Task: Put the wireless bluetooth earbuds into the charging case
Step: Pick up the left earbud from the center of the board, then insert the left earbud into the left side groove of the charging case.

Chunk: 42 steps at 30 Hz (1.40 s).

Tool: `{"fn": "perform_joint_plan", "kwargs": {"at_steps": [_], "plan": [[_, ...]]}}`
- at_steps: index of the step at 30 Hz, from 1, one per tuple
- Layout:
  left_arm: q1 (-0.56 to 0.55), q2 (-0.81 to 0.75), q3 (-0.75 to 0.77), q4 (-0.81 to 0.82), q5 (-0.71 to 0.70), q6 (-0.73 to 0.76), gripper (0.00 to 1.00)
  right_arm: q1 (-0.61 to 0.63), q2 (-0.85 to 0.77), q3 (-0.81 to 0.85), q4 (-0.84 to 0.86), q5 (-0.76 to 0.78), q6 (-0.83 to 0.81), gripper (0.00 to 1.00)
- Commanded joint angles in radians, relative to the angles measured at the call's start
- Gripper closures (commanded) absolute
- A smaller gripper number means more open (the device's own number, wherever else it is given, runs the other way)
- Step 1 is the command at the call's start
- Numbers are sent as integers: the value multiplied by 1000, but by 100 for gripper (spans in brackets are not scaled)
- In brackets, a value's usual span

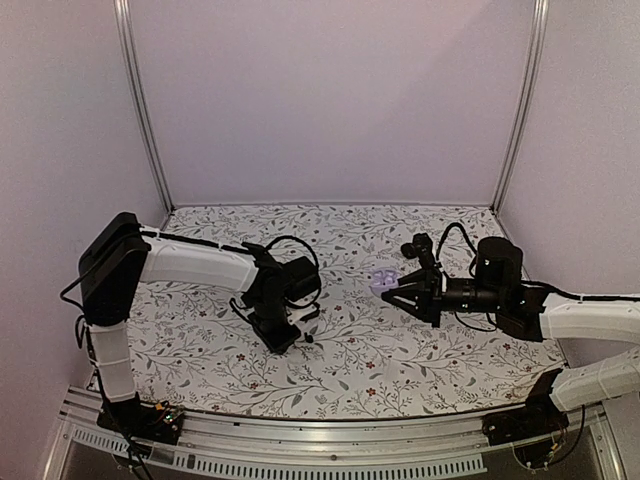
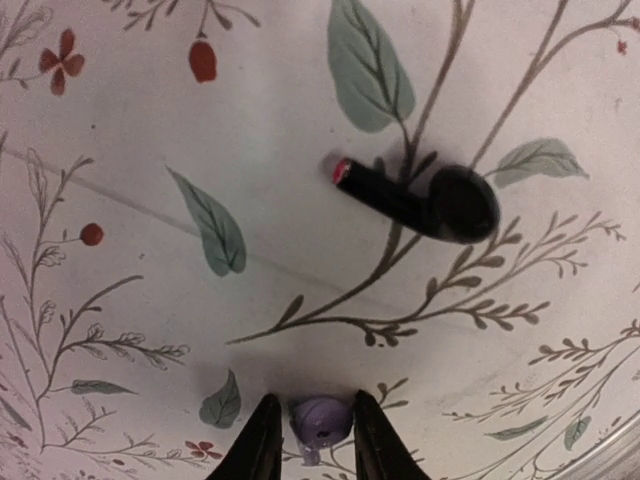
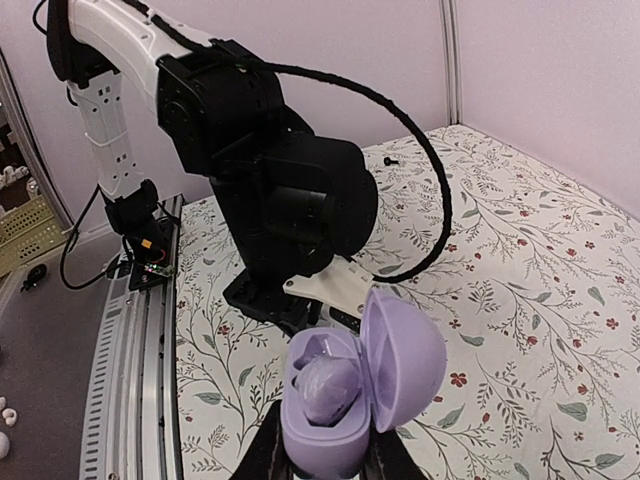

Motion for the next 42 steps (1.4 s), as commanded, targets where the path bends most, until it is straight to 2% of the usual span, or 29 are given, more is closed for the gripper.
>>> {"fn": "perform_joint_plan", "kwargs": {"at_steps": [1, 11, 19, 22, 27, 30, 37, 42], "plan": [[-14, 35, 22, -37, -7, 29, 77, -8, -20, -8, 5, 15, -1, 100], [17, -26, -22, 60, -16, 1, 91, -7, -18, -3, 5, 18, 1, 100], [68, -208, -98, 222, -70, -68, 93, -8, 14, 15, 29, 25, 5, 100], [70, -333, -131, 330, -107, -94, 93, -7, 28, 23, 76, 19, 15, 100], [57, -572, -235, 651, -83, -79, 93, -5, 58, 18, 204, 11, 35, 100], [26, -660, -284, 799, -83, -43, 93, 10, 74, 11, 287, 35, 39, 100], [-67, -725, -343, 1079, -79, 29, 93, 91, 125, -21, 504, 99, -27, 100], [-117, -726, -379, 1223, -31, 63, 92, 129, 166, -12, 574, 127, -90, 100]]}}
